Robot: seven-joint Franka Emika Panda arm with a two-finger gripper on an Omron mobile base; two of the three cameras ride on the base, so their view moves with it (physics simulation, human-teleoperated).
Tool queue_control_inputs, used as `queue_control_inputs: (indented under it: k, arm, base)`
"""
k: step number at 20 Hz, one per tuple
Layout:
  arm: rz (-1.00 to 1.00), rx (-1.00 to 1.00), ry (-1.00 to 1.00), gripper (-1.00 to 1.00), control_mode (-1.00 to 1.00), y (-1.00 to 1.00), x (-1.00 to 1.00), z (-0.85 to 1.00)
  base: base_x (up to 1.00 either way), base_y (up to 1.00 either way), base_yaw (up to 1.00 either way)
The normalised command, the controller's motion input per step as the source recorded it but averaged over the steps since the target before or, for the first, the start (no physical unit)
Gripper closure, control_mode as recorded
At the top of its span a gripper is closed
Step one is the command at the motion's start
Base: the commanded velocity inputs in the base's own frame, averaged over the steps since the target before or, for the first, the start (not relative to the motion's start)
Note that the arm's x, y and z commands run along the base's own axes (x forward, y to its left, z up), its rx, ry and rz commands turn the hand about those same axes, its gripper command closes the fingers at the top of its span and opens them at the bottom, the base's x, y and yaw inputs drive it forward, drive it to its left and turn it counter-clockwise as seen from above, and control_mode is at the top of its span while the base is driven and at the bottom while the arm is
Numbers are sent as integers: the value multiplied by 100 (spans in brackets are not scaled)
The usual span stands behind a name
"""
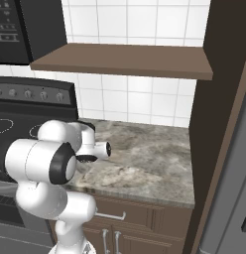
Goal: Take 2 condiments from the cabinet and move them on the counter near the stove.Make sure the condiments are lined up with each other, next to each other.
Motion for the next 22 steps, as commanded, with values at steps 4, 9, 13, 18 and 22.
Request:
queue_control_inputs:
  k: [4,9,13,18,22]
  arm:
    - [0,0,0,100,-100,0,8,-11]
    - [0,0,0,100,-100,0,2,-6]
    - [0,0,0,100,-100,0,0,0]
    - [0,0,0,100,-100,0,0,0]
    - [0,0,0,100,-100,0,0,0]
  base:
    - [0,0,0]
    - [0,0,0]
    - [0,0,0]
    - [0,0,0]
    - [0,0,0]
